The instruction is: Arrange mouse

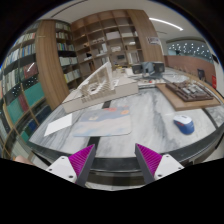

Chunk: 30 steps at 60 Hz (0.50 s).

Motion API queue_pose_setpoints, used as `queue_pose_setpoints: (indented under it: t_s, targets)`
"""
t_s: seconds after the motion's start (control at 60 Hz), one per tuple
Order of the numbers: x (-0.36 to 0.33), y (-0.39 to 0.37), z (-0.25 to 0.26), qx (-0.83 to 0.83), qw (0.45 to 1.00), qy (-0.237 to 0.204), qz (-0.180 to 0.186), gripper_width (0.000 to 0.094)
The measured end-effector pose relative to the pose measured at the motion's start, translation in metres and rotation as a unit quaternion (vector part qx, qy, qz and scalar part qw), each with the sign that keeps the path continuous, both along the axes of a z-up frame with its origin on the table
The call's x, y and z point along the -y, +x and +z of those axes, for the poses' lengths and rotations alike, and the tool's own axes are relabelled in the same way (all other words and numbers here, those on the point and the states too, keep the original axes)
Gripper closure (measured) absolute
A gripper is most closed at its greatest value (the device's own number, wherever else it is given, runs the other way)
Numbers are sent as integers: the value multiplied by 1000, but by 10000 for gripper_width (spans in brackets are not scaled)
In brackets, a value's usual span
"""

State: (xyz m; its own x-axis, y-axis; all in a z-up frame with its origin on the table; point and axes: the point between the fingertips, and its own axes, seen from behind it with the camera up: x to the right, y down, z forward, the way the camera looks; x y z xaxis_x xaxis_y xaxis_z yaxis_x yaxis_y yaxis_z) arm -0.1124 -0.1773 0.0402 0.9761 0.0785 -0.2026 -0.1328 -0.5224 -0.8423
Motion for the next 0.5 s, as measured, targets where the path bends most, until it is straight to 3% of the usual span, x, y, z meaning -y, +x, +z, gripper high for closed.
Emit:
queue_pose_setpoints:
  t_s: [0.133, 0.35, 0.5]
  targets:
    - [-19, 70, 1, 35, 997, 11, -65, 123]
    - [-28, 230, -9, 112, 984, 2, -137, 123]
    - [-59, 279, -45, 129, 981, -27, -141, 127]
